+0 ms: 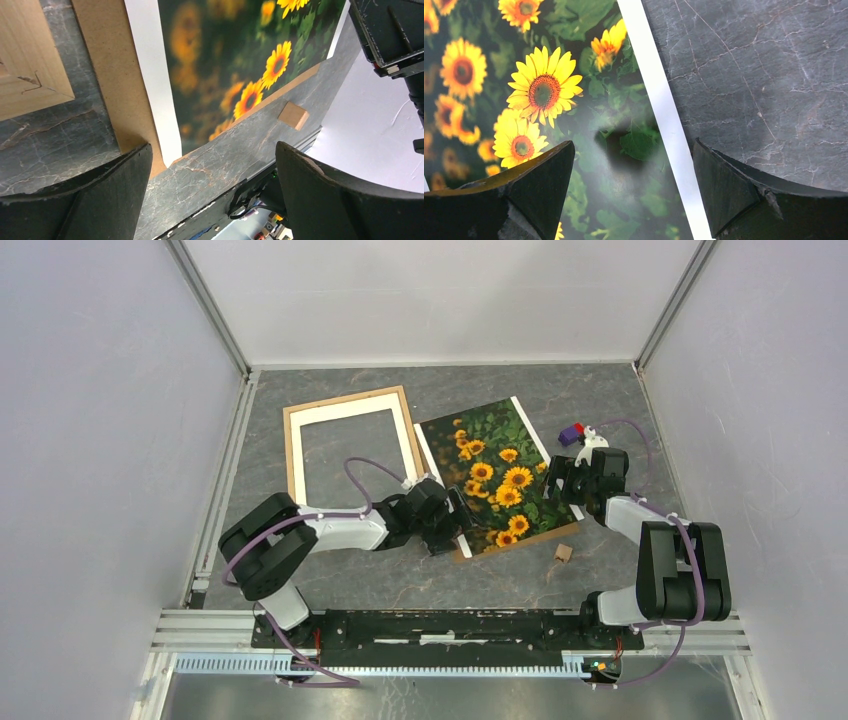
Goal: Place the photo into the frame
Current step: Pick up the photo at the center of the board.
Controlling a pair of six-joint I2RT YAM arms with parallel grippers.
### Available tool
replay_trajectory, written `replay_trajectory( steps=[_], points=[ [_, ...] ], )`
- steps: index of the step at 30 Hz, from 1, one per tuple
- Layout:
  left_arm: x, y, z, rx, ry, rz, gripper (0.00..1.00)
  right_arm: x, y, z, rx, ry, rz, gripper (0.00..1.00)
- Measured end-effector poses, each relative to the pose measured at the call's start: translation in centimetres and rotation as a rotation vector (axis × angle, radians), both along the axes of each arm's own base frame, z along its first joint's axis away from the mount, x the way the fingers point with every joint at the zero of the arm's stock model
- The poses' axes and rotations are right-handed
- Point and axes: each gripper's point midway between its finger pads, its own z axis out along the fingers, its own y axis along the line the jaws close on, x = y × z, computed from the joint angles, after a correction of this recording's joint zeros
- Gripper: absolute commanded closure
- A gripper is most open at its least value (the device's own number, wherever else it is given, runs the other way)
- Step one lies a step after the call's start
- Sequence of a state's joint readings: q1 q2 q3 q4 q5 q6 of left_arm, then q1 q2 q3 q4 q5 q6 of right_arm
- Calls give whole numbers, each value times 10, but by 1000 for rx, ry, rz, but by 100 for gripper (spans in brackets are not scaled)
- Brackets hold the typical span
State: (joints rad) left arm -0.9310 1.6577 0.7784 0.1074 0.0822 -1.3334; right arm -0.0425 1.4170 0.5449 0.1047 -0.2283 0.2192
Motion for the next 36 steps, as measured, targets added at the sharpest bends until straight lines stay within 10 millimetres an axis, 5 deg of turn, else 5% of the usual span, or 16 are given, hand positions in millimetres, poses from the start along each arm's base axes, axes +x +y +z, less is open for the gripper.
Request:
replay_trajectory(
  steps=[26, 29, 34, 36],
  points=[
    [30, -18, 12, -290, -190, 125, 6, 1, 4, 1, 17, -16, 18, 7],
    [36, -17, 16, -302, -207, 141, 14, 1, 4, 1, 17, -16, 18, 7],
    [46, -8, 10, -278, -190, 171, 48, 1, 4, 1, 17, -16, 18, 7],
    [50, -3, 4, -249, -163, 185, 53, 1, 4, 1, 17, -17, 18, 7]
  ],
)
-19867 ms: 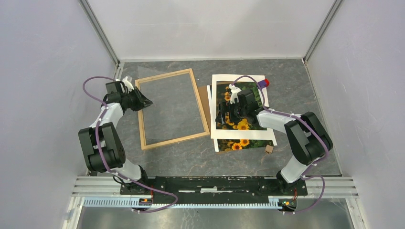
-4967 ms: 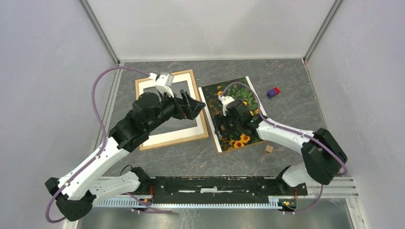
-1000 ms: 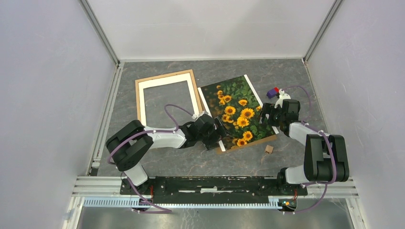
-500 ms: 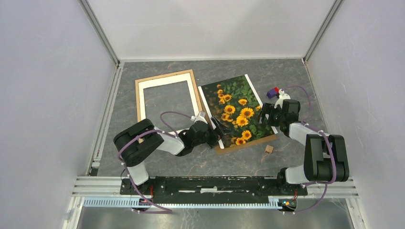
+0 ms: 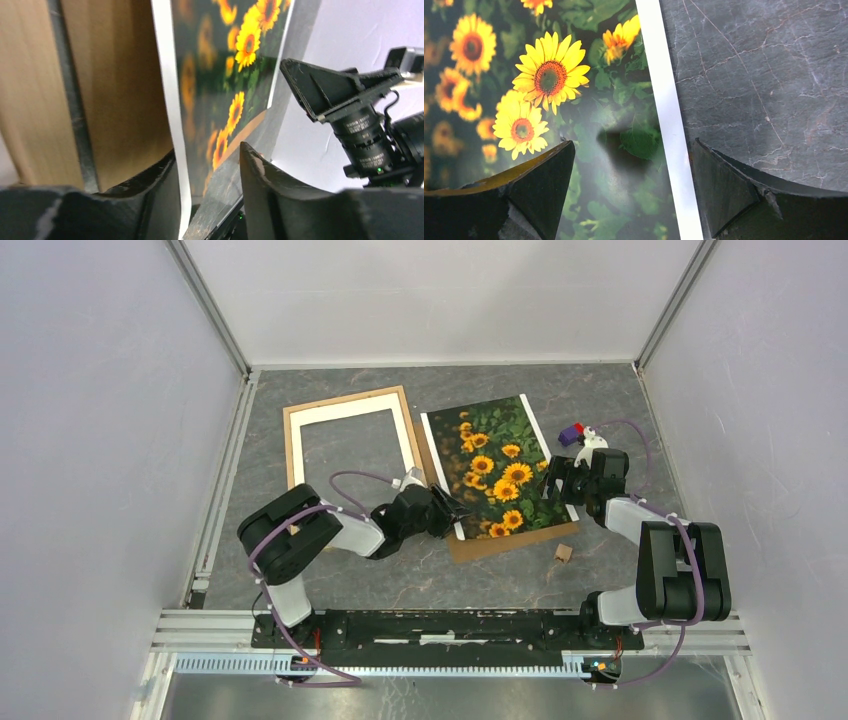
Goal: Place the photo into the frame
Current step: Pick up the photo at the center of the board.
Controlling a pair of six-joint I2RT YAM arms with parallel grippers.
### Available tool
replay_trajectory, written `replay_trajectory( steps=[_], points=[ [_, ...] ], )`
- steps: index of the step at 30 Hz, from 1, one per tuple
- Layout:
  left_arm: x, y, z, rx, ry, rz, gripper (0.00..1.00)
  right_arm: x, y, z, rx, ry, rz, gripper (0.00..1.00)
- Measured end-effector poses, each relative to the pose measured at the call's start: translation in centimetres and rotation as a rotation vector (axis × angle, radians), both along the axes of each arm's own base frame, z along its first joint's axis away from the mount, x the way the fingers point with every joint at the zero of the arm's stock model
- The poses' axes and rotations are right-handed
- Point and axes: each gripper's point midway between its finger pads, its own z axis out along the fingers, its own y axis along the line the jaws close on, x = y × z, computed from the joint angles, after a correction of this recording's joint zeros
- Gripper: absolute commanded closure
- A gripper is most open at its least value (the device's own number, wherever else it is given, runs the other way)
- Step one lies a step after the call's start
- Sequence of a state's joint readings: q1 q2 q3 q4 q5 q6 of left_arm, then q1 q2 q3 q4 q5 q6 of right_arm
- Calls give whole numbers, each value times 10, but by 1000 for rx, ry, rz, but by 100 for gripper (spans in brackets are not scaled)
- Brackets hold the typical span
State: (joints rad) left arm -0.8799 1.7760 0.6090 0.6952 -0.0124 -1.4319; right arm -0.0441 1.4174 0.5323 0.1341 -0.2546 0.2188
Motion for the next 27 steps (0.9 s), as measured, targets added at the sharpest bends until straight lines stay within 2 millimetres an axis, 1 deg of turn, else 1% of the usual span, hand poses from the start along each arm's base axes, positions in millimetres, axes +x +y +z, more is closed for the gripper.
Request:
replay_trajectory(
  steps=[2, 5, 7, 9, 12, 16, 19, 21, 24, 25, 27],
  points=[
    [3, 3, -6, 32, 35, -3, 56, 0, 0, 0, 0, 0, 0, 7],
    [7, 4, -10, 76, 63, 1, 66, -1, 0, 0, 0, -3, 0, 7],
    [7, 5, -12, 111, 70, -9, 71, -2, 0, 0, 0, -3, 1, 7],
    [6, 7, -13, 153, 70, -27, 79, -2, 0, 0, 1, -4, 1, 6],
    [7, 7, -7, 193, 56, -51, 88, -4, 1, 1, 3, -4, 3, 5],
    [12, 6, 8, 211, 25, -90, 98, -10, 0, 1, -4, 11, -3, 4],
    [16, 12, 17, 238, 6, -121, 98, -16, -5, 0, -27, 33, -18, 4],
    [21, 22, 26, 279, -8, -151, 98, -22, -10, 0, -50, 52, -39, 4],
    [34, 42, 50, 371, -57, -190, 98, -30, -19, 0, -90, 70, -74, 5],
    [38, 52, 63, 413, -82, -198, 98, -31, -22, 2, -102, 70, -86, 5],
    [50, 77, 97, 507, -159, -188, 98, -33, -26, 6, -118, 62, -102, 5]
  ],
)
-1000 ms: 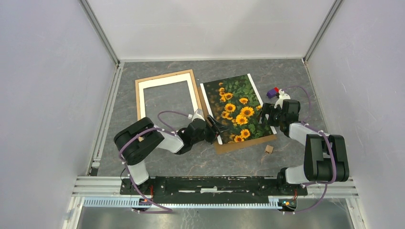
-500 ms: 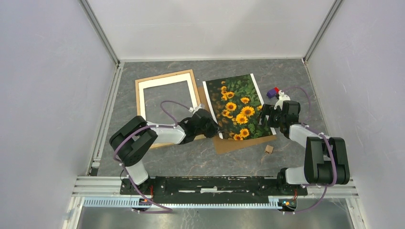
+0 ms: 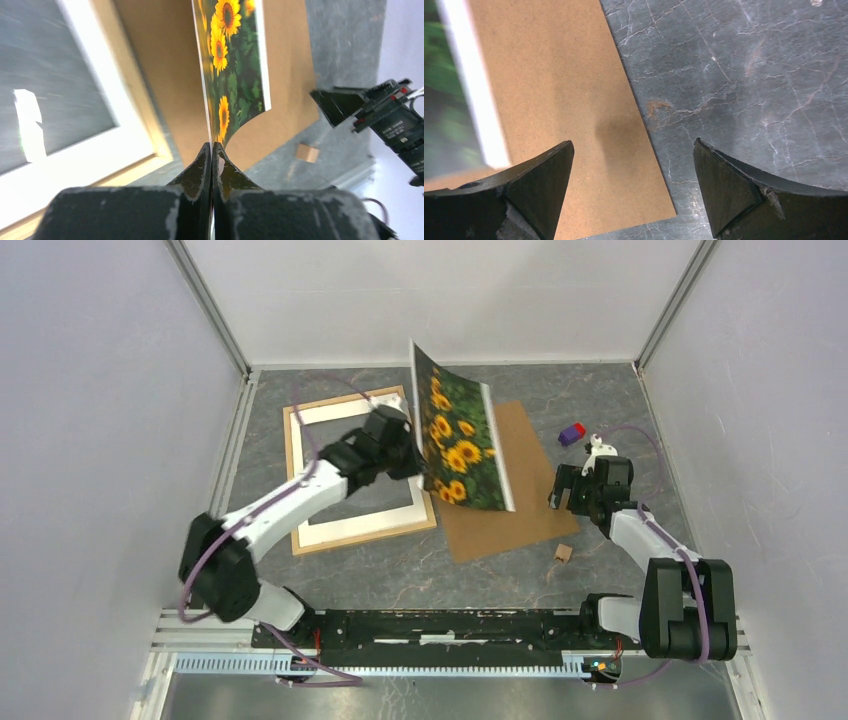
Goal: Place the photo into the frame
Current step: Pick up the photo at the center of the board.
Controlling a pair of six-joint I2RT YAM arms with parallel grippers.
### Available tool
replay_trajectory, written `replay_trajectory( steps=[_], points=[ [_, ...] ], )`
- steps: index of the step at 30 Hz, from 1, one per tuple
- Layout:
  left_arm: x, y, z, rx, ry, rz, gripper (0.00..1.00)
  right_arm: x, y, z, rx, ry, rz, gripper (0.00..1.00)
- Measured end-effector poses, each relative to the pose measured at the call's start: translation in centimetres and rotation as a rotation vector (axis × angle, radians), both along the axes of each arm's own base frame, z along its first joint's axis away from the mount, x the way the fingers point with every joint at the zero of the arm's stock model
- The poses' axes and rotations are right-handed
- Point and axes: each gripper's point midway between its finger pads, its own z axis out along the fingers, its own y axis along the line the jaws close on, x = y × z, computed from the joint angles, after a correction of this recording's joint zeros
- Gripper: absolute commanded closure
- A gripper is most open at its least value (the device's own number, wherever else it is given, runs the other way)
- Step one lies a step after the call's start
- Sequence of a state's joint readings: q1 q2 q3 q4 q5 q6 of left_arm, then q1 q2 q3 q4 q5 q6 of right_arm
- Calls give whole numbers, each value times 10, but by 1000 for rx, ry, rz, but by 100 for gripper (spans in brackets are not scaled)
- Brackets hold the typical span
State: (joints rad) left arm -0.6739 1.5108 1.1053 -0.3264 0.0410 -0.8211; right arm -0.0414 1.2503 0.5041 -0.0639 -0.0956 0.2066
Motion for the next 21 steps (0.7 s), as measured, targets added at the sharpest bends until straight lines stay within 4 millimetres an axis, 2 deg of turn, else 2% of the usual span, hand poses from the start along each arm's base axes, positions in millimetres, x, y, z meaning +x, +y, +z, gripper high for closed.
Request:
replay_trajectory(
  steps=[2, 4, 6, 8, 10, 13, 15, 18, 21],
  points=[
    [10, 36, 40, 98, -101, 29, 98, 0, -1, 4, -6, -11, -6, 6],
    [16, 82, 84, 218, -207, 102, 98, 1, -1, 5, -4, -17, -5, 6],
    [15, 137, 131, 351, -320, 222, 98, -1, 1, 4, 5, -14, 4, 6],
    [0, 194, 172, 491, -409, 357, 98, -3, 7, 2, 23, -8, 23, 6],
    [-24, 240, 203, 603, -469, 464, 98, -4, 13, 2, 39, -7, 42, 6],
    [-59, 291, 233, 753, -500, 574, 98, -4, 24, 3, 68, -12, 80, 6],
    [-77, 316, 249, 844, -500, 635, 98, -5, 30, 3, 90, -13, 101, 6],
    [-84, 331, 251, 980, -442, 644, 98, -6, 40, 3, 115, -14, 134, 6],
    [-68, 318, 226, 1114, -350, 546, 98, -7, 46, 3, 130, -17, 154, 6]
  ],
)
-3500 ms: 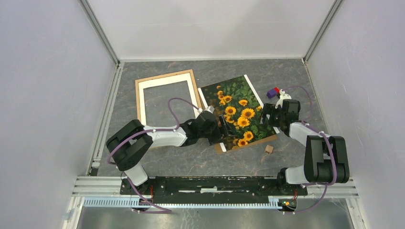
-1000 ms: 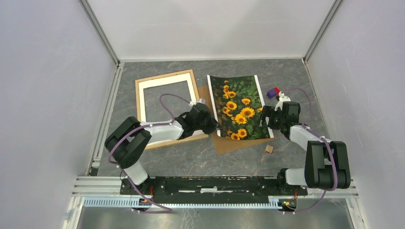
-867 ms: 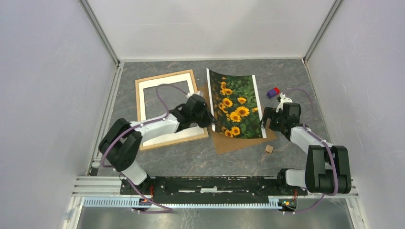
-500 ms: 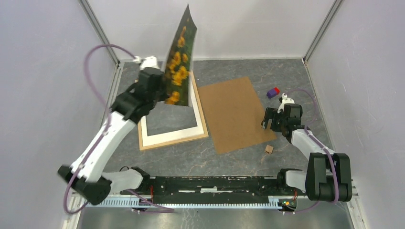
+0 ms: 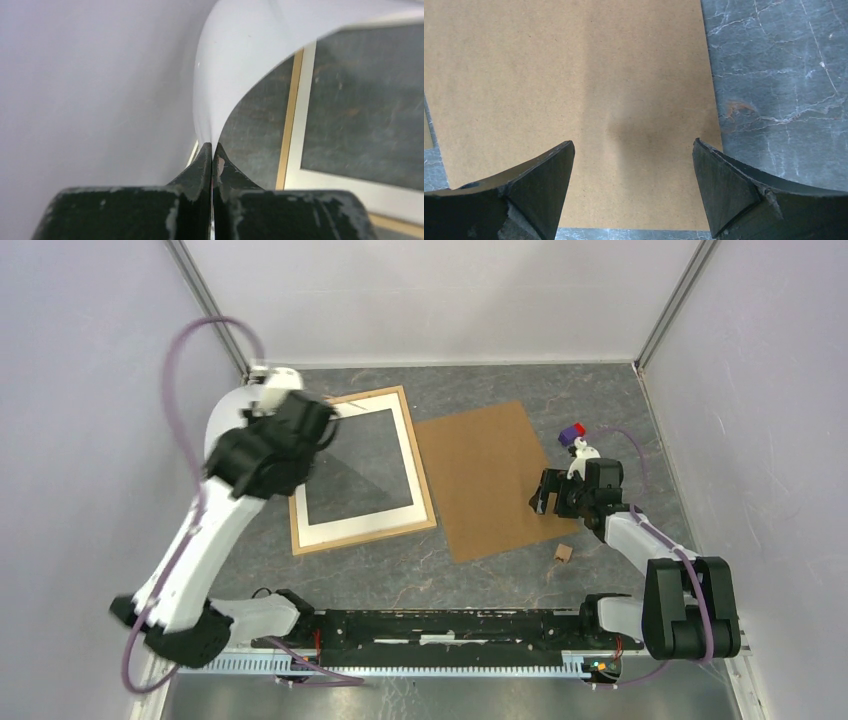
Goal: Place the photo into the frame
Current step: Pick up the photo at the center of the board, then turn over the photo from the photo frame.
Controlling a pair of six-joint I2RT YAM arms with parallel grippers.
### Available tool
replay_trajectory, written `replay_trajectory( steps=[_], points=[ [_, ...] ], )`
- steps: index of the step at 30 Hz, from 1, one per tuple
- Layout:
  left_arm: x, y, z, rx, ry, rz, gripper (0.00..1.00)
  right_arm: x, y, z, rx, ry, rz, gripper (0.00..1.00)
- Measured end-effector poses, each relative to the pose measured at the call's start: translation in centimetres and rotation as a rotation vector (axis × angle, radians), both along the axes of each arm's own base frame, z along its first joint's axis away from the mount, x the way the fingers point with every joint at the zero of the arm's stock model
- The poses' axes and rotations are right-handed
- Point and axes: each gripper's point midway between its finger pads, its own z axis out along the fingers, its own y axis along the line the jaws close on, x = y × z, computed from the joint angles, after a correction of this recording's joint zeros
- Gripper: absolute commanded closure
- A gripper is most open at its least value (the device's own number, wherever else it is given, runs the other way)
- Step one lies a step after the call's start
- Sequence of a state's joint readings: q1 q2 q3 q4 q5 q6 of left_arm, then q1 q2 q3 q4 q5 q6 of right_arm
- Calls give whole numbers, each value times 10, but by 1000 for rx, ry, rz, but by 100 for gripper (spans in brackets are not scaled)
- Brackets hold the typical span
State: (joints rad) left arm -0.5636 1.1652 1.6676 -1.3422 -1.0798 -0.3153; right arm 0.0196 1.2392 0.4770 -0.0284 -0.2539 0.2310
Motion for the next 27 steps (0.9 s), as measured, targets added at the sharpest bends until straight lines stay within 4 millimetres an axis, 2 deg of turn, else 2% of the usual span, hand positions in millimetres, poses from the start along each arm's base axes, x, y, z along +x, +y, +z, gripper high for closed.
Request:
replay_trajectory(
  steps=[2, 5, 8, 10, 15, 22, 27],
  points=[
    [13, -19, -31, 71, 123, -32, 98, 0, 2, 1, 6, -5, 9, 6],
    [33, -51, -90, 181, 336, -81, 98, 1, 3, 1, 8, -10, 11, 6],
    [39, -74, -139, 269, 502, -108, 98, 1, 4, 1, 12, -9, 14, 6],
    [37, -86, -160, 295, 571, -127, 98, 1, 4, 0, 15, -8, 14, 6],
    [31, -105, -191, 315, 667, -155, 98, 1, 6, -3, 28, -1, 20, 6],
    [37, -129, -232, 358, 773, -154, 98, 1, 8, -3, 38, -2, 25, 7],
    [41, -158, -254, 340, 794, -168, 94, 1, 11, -3, 47, -7, 32, 7]
  ],
)
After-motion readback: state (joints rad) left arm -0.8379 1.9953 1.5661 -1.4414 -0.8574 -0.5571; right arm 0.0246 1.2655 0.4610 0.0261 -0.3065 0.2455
